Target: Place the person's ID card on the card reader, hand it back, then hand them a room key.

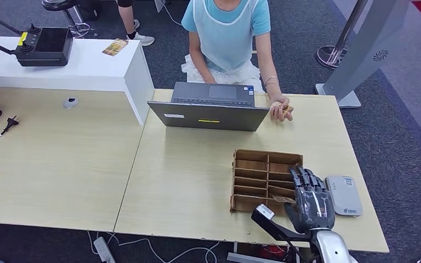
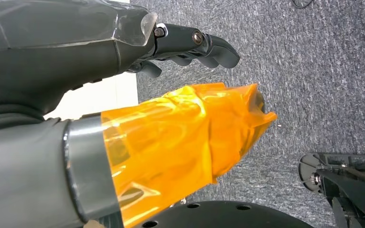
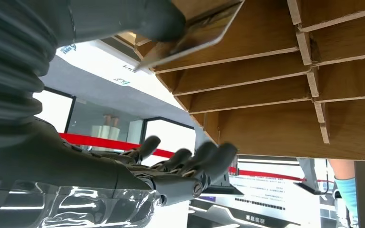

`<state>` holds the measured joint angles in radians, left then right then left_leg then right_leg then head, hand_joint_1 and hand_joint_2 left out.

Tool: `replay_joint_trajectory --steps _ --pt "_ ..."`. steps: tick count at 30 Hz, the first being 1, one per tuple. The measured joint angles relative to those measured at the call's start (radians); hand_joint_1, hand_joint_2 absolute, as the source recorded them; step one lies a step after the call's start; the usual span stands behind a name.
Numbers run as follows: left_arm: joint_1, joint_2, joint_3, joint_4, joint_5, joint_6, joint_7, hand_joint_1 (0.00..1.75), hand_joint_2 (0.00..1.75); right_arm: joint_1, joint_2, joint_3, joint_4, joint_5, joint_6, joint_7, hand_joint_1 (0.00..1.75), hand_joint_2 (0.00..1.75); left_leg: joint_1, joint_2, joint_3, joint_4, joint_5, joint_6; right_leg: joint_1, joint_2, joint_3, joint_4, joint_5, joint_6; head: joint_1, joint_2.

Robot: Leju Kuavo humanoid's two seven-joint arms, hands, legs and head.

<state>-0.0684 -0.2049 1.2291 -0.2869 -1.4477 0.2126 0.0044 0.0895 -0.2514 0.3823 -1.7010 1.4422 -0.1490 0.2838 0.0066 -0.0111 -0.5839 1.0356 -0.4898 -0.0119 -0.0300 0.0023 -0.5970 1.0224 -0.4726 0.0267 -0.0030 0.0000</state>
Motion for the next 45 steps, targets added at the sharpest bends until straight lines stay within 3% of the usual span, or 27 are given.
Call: replay_joint_trajectory --steps 5,10,45 --pt "0.000 0.000 0.000 0.000 0.000 0.000 0.000 0.00 0.00 0.000 0.000 0.004 -0.001 0.000 -0.002 -0.001 1.50 1.75 0.000 0.000 0.000 0.000 0.000 0.000 0.000 0.000 0.000 0.000 0.000 0.000 0.000 0.000" --pt "0.001 0.000 -0.004 0.000 -0.008 0.003 0.000 0.00 0.00 0.000 0.000 0.008 -0.001 0.000 -0.001 -0.002 1.71 1.75 0.000 0.000 0.000 0.000 0.000 0.000 0.000 0.000 0.000 0.000 0.000 0.000 0.000 0.000" --pt "0.002 0.010 -0.008 0.001 -0.008 0.004 -0.002 0.00 0.00 0.007 -0.002 -0.008 -0.052 -0.043 -0.030 -0.017 1.75 1.75 0.000 0.000 0.000 0.000 0.000 0.000 0.000 0.000 0.000 0.000 0.000 0.000 0.000 0.000"
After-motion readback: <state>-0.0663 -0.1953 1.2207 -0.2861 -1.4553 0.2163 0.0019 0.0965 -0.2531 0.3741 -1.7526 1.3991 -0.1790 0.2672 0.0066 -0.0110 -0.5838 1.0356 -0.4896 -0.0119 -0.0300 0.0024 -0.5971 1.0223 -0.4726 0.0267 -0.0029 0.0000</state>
